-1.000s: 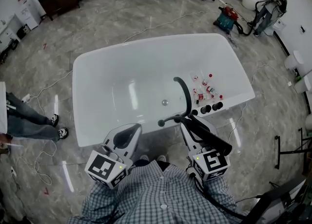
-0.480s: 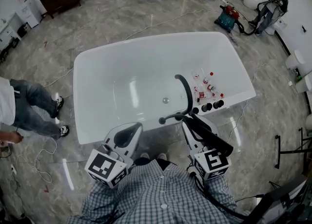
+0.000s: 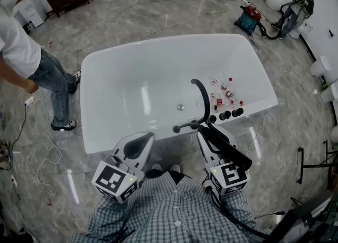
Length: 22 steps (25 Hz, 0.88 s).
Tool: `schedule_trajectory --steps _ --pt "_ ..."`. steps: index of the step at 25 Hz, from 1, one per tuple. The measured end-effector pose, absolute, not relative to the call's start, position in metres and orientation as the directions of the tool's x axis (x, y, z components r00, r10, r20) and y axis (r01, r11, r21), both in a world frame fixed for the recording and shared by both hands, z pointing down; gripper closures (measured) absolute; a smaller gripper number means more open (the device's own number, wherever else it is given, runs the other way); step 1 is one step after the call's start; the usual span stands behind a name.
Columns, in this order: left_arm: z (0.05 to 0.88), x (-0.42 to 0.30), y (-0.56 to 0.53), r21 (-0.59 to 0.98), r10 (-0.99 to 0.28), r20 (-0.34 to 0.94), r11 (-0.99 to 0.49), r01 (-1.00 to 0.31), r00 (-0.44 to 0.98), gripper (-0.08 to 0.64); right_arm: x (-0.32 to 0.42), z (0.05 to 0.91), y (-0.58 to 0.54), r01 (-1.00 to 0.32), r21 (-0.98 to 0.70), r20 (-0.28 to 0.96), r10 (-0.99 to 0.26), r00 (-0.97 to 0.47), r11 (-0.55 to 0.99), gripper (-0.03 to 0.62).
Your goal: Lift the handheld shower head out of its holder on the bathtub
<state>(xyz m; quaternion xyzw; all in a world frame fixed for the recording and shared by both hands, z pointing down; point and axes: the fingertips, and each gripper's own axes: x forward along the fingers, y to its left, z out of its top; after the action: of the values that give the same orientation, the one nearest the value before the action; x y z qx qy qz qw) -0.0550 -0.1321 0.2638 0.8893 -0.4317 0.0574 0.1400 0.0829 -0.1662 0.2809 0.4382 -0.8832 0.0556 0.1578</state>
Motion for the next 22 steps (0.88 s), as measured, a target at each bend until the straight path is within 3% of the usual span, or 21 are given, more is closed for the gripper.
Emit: schedule_trajectory --steps 22 --pt "0.260 -0.059 -0.127 0.200 -0.755 0.223 -0.583 -0.787 0.616 0.554 0.079 0.271 -0.163 -0.786 0.071 0.342 -0.755 -0.560 0.614 0.457"
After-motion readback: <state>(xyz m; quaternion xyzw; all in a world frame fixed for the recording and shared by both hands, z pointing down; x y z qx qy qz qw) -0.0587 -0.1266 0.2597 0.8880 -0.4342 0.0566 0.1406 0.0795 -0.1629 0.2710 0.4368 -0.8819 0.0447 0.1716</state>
